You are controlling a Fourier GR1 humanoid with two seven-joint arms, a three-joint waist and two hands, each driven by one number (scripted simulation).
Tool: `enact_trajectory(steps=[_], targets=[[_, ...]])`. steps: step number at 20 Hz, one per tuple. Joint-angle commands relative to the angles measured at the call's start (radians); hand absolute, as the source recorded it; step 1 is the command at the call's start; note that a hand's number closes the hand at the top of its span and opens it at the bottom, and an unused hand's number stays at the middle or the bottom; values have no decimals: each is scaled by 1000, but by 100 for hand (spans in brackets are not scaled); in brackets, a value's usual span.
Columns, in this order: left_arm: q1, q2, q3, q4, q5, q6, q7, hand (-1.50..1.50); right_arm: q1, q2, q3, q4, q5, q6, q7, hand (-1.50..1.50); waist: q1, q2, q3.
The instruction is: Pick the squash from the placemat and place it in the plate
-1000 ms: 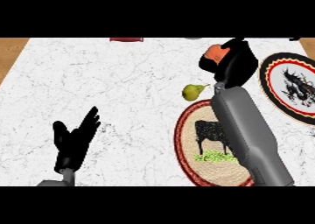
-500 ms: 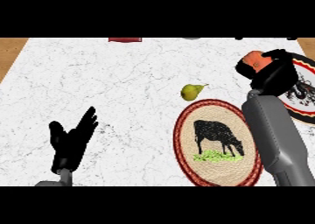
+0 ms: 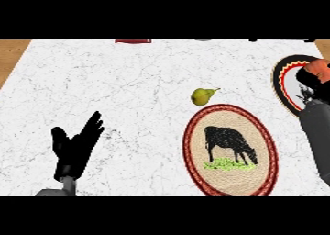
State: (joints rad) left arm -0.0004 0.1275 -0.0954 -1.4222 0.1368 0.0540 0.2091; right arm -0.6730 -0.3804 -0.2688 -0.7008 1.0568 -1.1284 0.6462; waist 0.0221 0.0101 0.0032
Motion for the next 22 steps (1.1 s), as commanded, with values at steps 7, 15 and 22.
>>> enact_trajectory(steps=[7, 15, 22], targets=[[-33, -23, -13, 20, -19, 8, 9, 0, 13, -159, -94, 134, -392, 4, -388, 150, 14, 12, 4], [2, -19, -29, -9, -10, -23, -5, 0, -9, -218, -188, 331, -503, 373, -426, -150, 35, 19, 6], [-9, -7, -12, -10, -16, -11, 11, 0, -1, -177, -327, 258, -675, 354, -762, -150, 32, 18, 9]])
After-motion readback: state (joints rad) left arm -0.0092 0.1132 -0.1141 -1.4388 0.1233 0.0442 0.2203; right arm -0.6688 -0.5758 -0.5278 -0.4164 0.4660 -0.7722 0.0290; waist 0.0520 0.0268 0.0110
